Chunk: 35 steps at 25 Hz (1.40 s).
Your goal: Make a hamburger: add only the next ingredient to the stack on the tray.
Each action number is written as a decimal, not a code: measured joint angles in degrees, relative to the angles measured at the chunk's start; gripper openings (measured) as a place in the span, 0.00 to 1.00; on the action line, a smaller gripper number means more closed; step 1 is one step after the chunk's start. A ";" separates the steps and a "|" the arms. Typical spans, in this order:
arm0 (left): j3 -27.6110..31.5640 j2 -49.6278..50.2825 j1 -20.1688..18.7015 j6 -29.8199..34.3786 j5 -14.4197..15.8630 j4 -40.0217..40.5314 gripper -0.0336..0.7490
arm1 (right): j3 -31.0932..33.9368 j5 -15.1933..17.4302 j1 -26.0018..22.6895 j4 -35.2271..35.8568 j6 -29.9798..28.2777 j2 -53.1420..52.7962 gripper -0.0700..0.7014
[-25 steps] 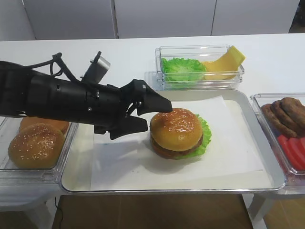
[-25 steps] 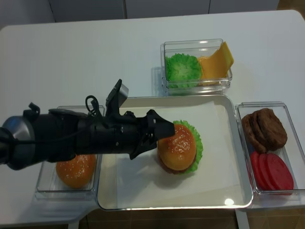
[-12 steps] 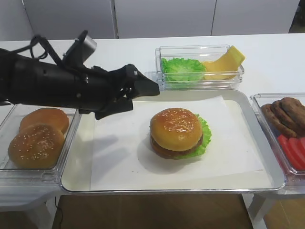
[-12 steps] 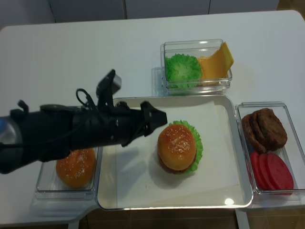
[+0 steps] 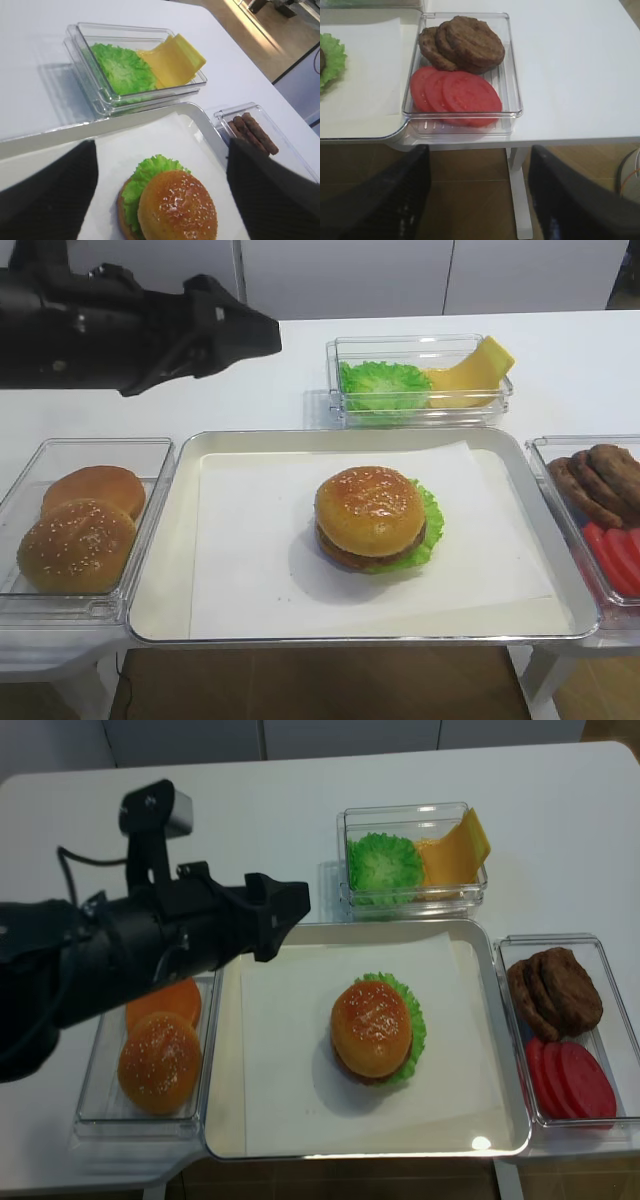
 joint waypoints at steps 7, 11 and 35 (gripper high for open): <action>0.00 -2.72 0.00 -12.33 5.72 17.15 0.80 | 0.00 0.00 0.00 0.00 0.00 0.00 0.70; 0.07 -2.72 0.00 -29.72 11.83 36.94 0.78 | 0.00 0.00 0.00 0.00 0.11 0.00 0.70; 3.00 -41.90 0.00 -69.43 48.55 88.91 0.72 | 0.00 0.00 0.00 0.00 0.20 0.00 0.70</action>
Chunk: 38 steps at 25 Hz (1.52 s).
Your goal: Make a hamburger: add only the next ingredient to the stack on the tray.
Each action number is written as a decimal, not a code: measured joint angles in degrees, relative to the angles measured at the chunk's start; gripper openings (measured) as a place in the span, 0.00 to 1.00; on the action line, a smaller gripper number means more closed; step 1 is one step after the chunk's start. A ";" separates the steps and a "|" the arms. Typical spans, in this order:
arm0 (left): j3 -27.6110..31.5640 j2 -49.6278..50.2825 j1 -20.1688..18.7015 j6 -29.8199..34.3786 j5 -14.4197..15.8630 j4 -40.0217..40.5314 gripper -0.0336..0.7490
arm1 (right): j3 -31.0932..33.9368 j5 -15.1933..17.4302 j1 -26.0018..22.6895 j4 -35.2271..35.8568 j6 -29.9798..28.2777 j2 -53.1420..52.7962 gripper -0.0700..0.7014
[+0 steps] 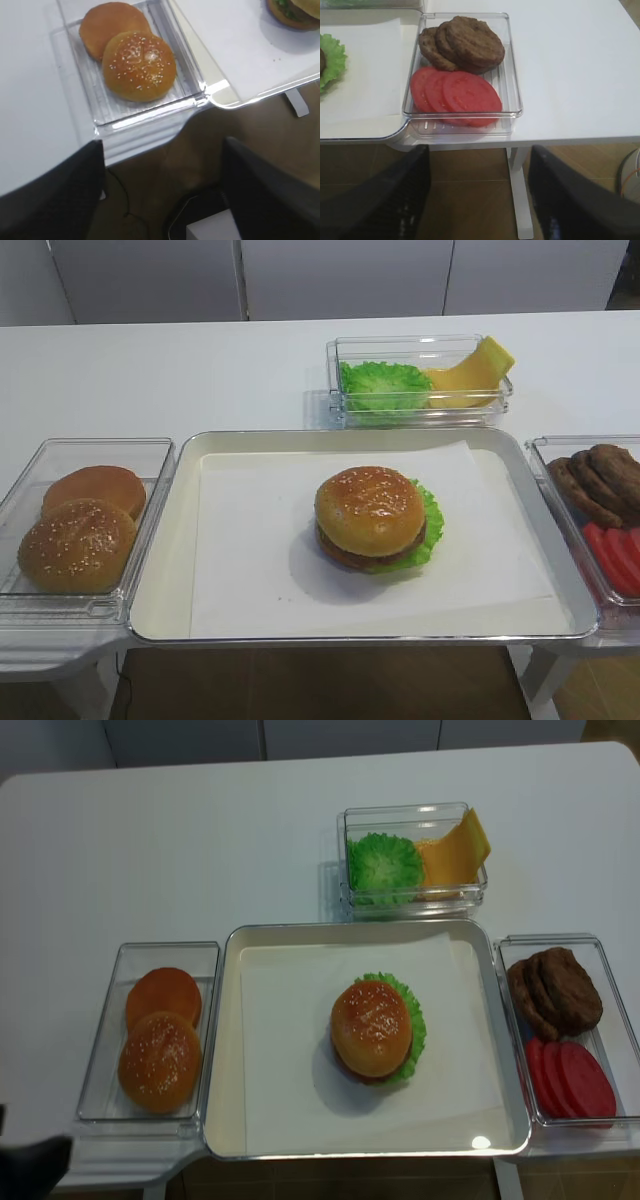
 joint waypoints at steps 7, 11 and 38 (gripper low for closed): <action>0.72 -13.92 0.00 -1.05 3.96 0.22 0.72 | 0.00 0.00 0.00 0.00 0.00 0.00 0.70; 1.01 -20.70 0.00 -1.12 4.20 0.02 0.72 | 0.00 0.00 0.00 0.00 0.00 0.00 0.70; 15.75 -30.80 0.00 -0.44 1.28 -2.88 0.67 | 0.00 0.00 0.00 0.00 0.00 0.00 0.70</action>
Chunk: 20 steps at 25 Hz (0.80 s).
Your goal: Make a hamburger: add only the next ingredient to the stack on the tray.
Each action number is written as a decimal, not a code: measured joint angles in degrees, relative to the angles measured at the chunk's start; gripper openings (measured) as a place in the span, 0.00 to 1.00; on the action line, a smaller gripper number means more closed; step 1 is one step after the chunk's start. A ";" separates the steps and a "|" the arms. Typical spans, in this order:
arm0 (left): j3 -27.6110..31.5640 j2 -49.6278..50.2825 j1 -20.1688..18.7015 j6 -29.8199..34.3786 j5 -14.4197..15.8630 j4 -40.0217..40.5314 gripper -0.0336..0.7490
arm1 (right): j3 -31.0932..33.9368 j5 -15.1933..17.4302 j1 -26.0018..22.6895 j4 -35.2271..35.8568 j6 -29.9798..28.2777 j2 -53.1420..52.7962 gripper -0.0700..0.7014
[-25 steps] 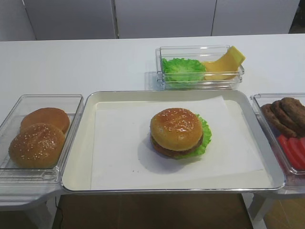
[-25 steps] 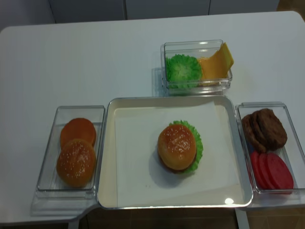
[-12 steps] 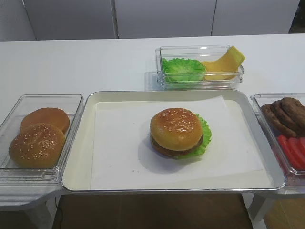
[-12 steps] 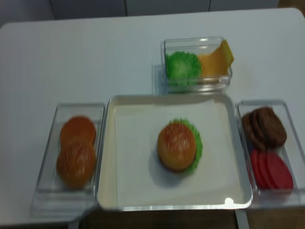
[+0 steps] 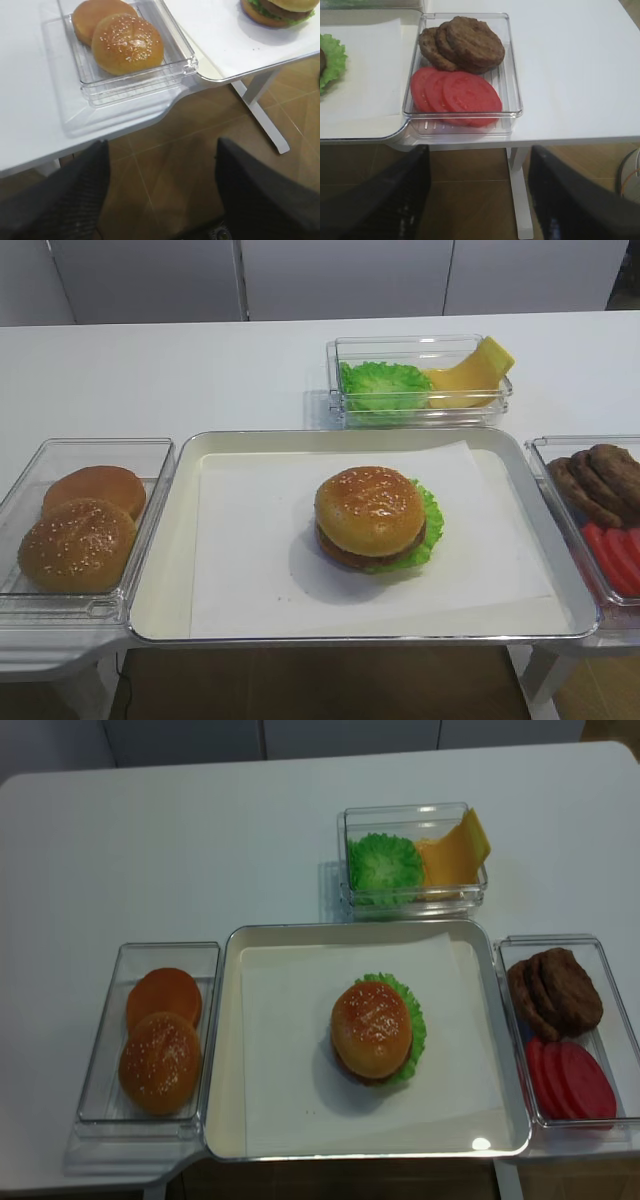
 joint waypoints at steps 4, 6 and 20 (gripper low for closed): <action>0.80 -0.09 0.00 0.00 -1.15 0.00 0.67 | 0.00 0.00 0.00 0.00 0.00 0.00 0.70; 0.89 -0.09 0.00 0.21 -1.15 0.00 0.67 | 0.00 0.00 0.00 0.00 0.00 0.00 0.70; 0.89 -0.09 6.67 0.32 -1.24 0.10 0.67 | 0.00 0.00 0.00 0.00 0.00 0.00 0.70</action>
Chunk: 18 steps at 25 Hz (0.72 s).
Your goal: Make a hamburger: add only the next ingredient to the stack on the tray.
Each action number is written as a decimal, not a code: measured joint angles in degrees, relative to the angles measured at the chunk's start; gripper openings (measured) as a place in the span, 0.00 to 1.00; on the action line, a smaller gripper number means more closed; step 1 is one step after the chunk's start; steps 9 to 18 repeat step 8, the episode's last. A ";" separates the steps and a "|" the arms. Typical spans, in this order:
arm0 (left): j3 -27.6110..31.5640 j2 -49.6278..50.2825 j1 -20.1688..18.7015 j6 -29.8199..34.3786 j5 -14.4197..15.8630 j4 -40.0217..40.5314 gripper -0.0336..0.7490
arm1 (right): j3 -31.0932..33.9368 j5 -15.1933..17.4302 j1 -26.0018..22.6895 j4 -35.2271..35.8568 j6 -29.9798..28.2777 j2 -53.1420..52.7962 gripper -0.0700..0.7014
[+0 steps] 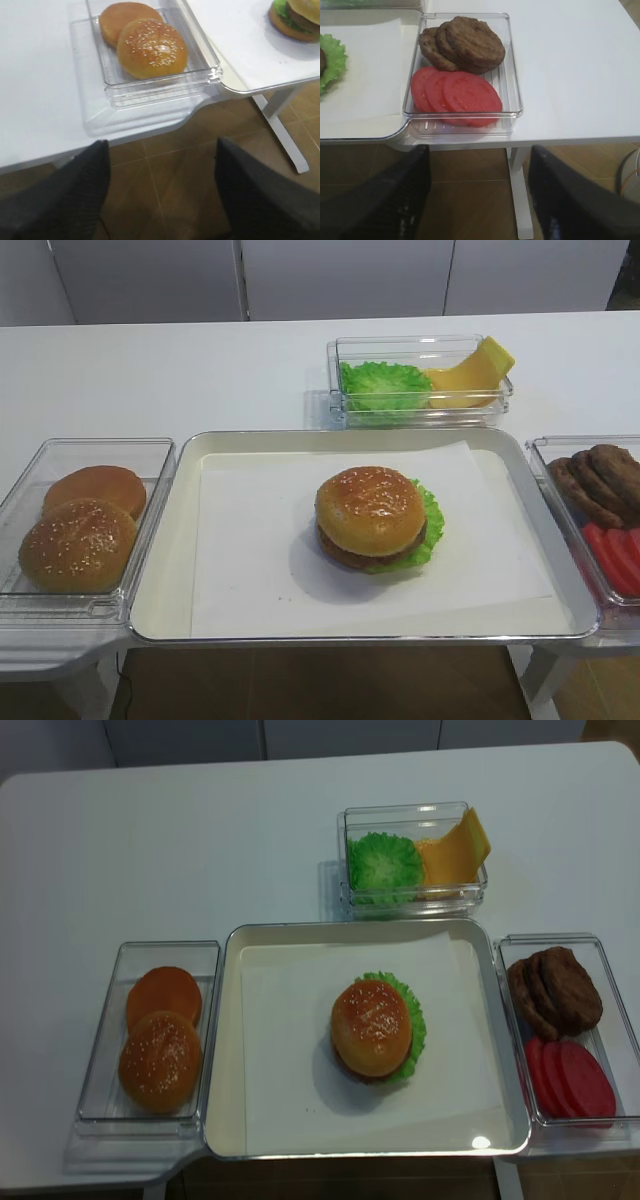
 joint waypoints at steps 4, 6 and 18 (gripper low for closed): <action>0.00 0.00 5.62 0.00 0.00 0.00 0.67 | 0.00 0.00 0.00 0.00 0.00 0.00 0.70; 0.00 0.00 8.92 0.00 0.00 0.00 0.67 | 0.00 0.00 0.00 0.00 0.00 0.00 0.70; 0.00 0.00 10.01 0.00 0.00 0.00 0.67 | 0.00 0.00 0.00 0.00 0.00 0.00 0.70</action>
